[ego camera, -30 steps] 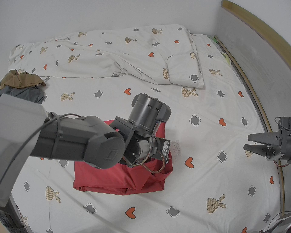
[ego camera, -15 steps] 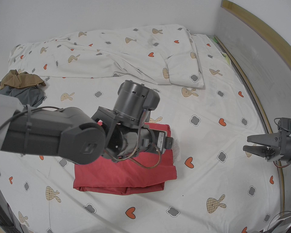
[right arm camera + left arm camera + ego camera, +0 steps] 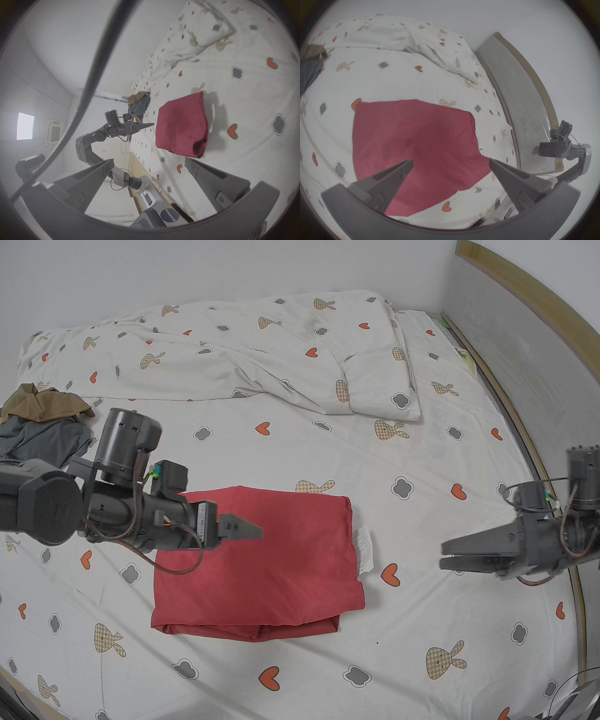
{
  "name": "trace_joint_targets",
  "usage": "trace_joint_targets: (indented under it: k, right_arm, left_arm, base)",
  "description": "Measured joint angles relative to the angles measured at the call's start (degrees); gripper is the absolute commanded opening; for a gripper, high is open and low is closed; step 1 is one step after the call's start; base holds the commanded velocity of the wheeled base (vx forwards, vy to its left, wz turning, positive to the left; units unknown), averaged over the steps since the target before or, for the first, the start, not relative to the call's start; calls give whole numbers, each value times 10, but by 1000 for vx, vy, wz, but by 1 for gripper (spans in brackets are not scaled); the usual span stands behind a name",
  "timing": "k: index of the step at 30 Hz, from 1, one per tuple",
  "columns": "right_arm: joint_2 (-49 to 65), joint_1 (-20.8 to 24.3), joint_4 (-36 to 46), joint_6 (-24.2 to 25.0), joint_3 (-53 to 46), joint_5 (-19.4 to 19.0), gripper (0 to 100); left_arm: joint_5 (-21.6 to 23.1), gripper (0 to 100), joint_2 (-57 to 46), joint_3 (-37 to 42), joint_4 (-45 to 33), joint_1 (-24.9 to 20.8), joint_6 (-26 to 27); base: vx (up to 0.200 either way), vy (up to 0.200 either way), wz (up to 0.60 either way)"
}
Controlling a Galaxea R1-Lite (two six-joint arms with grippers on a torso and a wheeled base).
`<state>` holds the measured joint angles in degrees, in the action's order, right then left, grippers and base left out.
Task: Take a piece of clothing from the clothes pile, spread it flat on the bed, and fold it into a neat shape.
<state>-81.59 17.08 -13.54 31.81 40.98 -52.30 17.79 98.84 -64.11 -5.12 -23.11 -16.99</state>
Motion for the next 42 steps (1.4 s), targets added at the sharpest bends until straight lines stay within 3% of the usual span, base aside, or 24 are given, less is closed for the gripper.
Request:
trace_joint_targets:
  k: [4, 13, 20, 28, 42]
  right_arm:
    - [-94, 45, -1, 8, 71, 5, 100]
    - [-285, 99, -3, 33, 209, 22, 100]
    - [-359, 118, 2, 54, 248, 28, 100]
    - [-376, 102, 2, 55, 198, 30, 100]
    - [-362, 77, -1, 54, 194, 29, 100]
  left_arm:
    - [28, 100, -20, 59, 20, 39, -2]
    - [55, 100, -9, 207, 175, 72, -10]
    - [60, 100, 13, 249, 184, 79, -13]
    - [60, 100, 24, 270, 184, 87, -13]
    - [61, 100, -3, 276, 183, 94, -29]
  base:
    - [0, 0, 0]
    - [0, 0, 0]
    - [0, 0, 0]
    - [0, 0, 0]
    - [0, 0, 0]
